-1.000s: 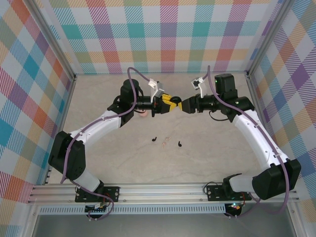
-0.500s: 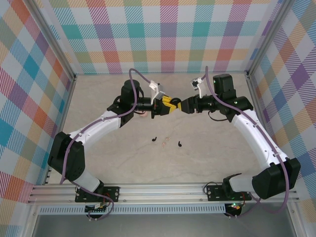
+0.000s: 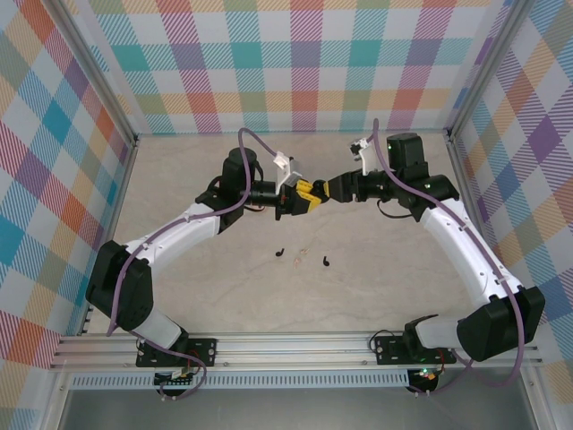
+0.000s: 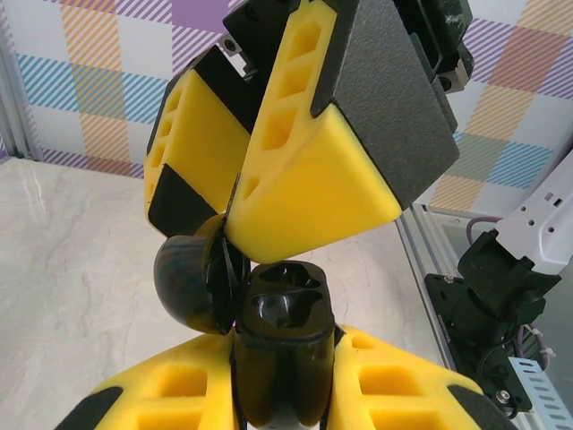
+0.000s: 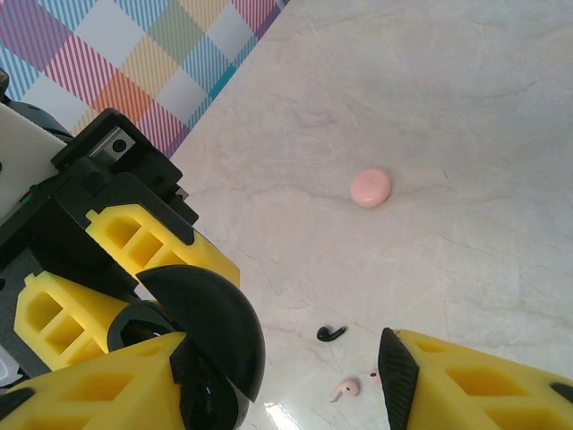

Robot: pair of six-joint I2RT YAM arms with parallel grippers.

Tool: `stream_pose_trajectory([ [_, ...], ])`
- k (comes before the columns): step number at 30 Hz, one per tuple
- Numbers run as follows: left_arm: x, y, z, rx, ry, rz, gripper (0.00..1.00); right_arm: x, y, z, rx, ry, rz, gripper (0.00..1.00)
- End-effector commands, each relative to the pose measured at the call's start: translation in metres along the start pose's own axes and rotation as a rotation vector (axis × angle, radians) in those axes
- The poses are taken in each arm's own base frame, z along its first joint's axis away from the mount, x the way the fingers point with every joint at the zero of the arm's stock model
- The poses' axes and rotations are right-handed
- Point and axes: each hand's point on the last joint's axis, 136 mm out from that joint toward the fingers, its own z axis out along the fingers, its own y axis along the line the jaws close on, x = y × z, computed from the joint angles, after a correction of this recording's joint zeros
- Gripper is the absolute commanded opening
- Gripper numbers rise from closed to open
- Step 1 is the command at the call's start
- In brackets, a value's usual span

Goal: Insert wireless bluetooth earbuds into charging case

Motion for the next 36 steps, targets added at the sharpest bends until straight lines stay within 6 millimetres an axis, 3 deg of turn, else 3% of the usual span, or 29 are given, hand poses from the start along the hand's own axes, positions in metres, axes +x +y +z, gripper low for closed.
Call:
stream_pose_trajectory([
  [1, -0.012, -0.012, -0.002, 0.021, -0.043, 0.045, 0.15, -0.016, 0.011, -0.012, -0.003, -0.065, -0.04, 0.59],
  [8, -0.017, 0.0, -0.004, -0.012, -0.108, 0.01, 0.17, -0.02, 0.007, -0.032, 0.093, -0.134, -0.021, 0.61],
  [11, -0.021, 0.002, -0.008, -0.021, -0.133, 0.005, 0.17, -0.018, -0.006, -0.042, 0.171, -0.161, 0.021, 0.61],
  [15, -0.023, -0.003, -0.013, -0.027, -0.143, 0.012, 0.16, 0.0, -0.031, -0.045, 0.27, -0.116, 0.091, 0.62],
  [26, -0.029, -0.017, -0.027, -0.064, -0.153, 0.009, 0.16, 0.084, -0.069, -0.006, 0.296, 0.135, 0.288, 0.63],
  [32, -0.024, -0.025, -0.03, -0.079, -0.147, 0.004, 0.16, 0.144, -0.084, 0.023, 0.271, 0.296, 0.442, 0.63],
  [36, -0.024, -0.031, -0.034, -0.089, -0.136, 0.004, 0.16, 0.172, -0.085, 0.039, 0.276, 0.363, 0.486, 0.63],
])
